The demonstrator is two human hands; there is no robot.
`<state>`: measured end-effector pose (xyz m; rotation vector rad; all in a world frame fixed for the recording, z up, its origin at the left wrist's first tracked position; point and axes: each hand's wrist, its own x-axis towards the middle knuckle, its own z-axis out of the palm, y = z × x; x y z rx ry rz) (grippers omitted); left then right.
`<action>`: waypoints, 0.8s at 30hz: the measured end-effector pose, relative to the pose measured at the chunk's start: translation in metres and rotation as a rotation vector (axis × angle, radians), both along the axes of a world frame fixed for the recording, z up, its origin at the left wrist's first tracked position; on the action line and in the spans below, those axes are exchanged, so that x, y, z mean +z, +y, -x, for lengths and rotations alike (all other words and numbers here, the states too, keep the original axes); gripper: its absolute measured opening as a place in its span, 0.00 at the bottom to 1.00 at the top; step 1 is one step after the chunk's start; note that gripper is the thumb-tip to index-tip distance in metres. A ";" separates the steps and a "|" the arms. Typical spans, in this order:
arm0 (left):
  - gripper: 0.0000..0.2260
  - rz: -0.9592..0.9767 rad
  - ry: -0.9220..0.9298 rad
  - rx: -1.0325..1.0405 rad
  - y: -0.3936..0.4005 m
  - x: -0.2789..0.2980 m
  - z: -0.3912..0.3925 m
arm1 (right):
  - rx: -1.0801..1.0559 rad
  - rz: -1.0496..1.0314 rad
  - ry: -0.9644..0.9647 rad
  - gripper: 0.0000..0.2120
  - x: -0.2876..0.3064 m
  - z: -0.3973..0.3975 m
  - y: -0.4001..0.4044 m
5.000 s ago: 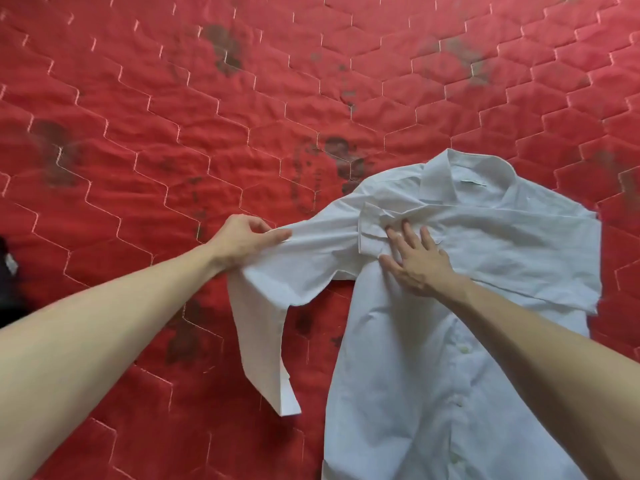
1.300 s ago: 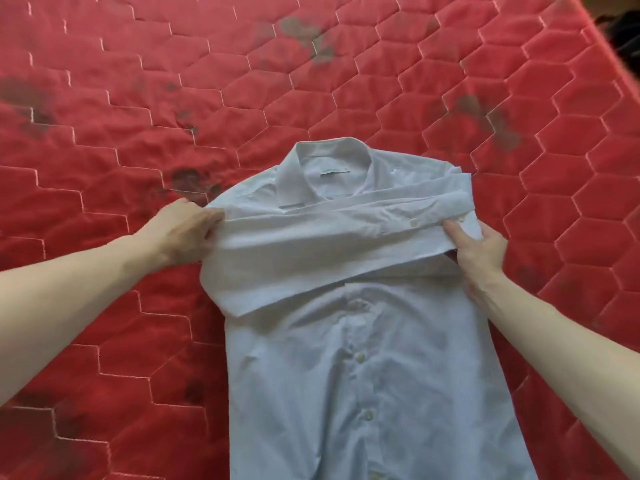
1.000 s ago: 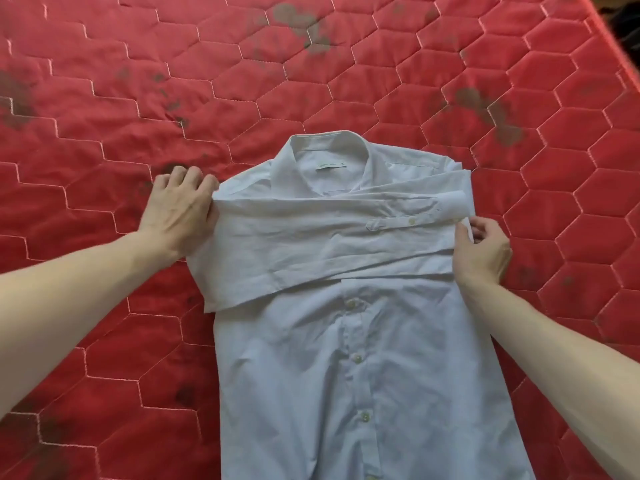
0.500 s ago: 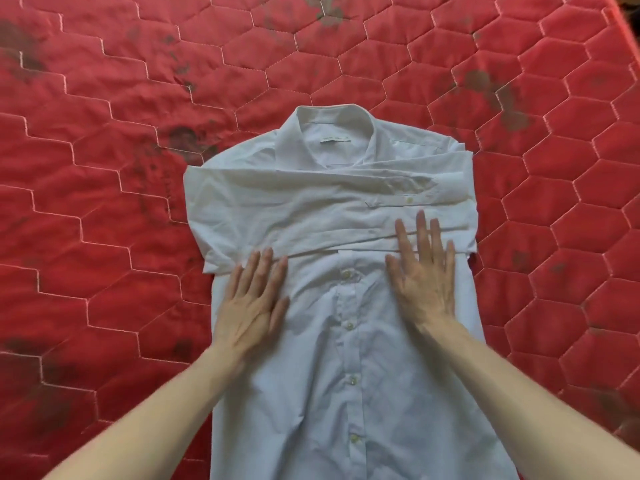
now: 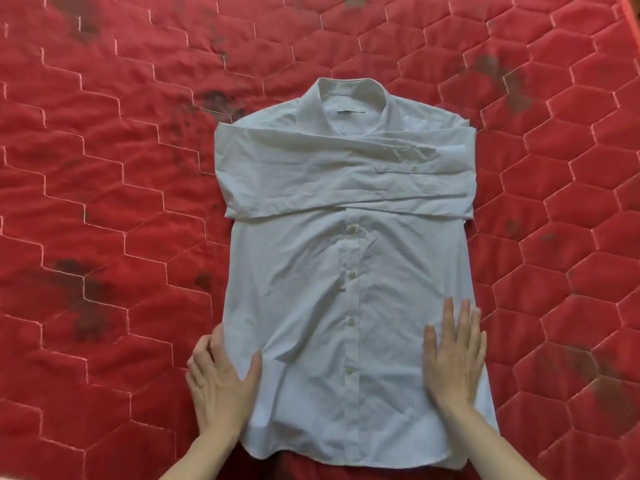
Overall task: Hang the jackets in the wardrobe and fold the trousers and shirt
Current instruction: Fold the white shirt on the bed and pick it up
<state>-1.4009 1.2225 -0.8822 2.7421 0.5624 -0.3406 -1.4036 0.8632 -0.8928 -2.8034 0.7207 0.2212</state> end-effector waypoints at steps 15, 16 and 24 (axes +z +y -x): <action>0.10 0.793 0.693 0.251 0.044 0.041 0.004 | -0.370 -0.262 0.058 0.12 0.043 0.083 -0.036; 0.11 0.806 0.550 0.342 0.047 0.041 0.008 | -0.376 -0.245 0.031 0.13 0.046 0.086 -0.042; 0.16 0.195 0.318 -0.063 0.070 0.040 0.066 | -0.358 -0.148 0.143 0.14 0.048 0.101 -0.043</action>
